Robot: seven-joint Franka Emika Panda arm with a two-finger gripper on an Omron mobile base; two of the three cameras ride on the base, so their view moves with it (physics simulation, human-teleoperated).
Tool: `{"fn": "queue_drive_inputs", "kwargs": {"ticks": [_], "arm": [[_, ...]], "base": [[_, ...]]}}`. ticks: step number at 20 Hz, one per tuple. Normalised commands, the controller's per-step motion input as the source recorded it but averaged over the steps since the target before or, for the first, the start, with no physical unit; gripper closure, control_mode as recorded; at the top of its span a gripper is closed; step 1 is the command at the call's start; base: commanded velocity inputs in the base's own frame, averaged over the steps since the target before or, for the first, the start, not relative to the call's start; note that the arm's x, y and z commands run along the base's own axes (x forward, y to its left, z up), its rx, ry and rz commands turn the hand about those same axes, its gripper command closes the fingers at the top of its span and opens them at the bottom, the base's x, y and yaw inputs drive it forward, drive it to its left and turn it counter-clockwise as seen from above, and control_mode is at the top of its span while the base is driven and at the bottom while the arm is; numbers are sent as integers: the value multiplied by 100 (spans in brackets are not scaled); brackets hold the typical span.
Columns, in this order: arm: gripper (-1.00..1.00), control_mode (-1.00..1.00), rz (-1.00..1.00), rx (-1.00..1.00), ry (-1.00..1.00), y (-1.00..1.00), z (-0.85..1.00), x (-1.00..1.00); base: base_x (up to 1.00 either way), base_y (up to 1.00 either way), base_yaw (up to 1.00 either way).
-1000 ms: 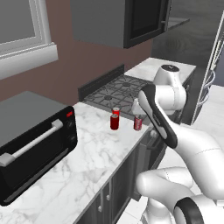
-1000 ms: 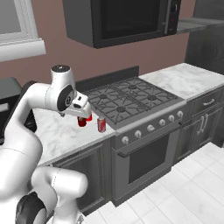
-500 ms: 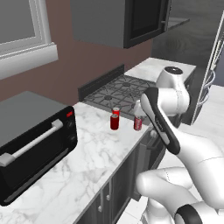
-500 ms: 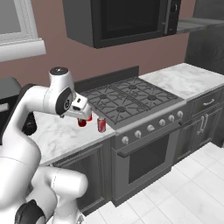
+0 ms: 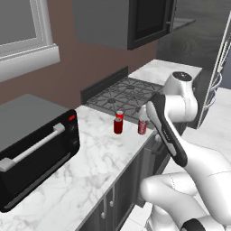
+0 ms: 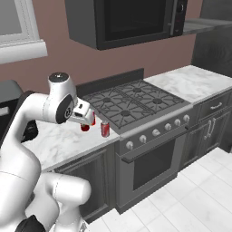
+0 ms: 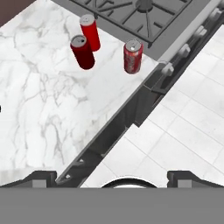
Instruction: Four empty soda cans are scattered around the kitchen. Gather all the cans and cluster them next to the stove for recycling.
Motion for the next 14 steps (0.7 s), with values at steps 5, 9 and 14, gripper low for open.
{"fn": "queue_drive_inputs", "kwargs": {"ticks": [5,9,14], "arm": [[-100,-100,0,-1,-3,-2,1,-5],[-100,-100,0,-1,-3,-4,0,-6],[-100,-100,0,0,-2,-8,0,-5]], "base": [[0,0,0],[0,0,0],[0,0,0]]}}
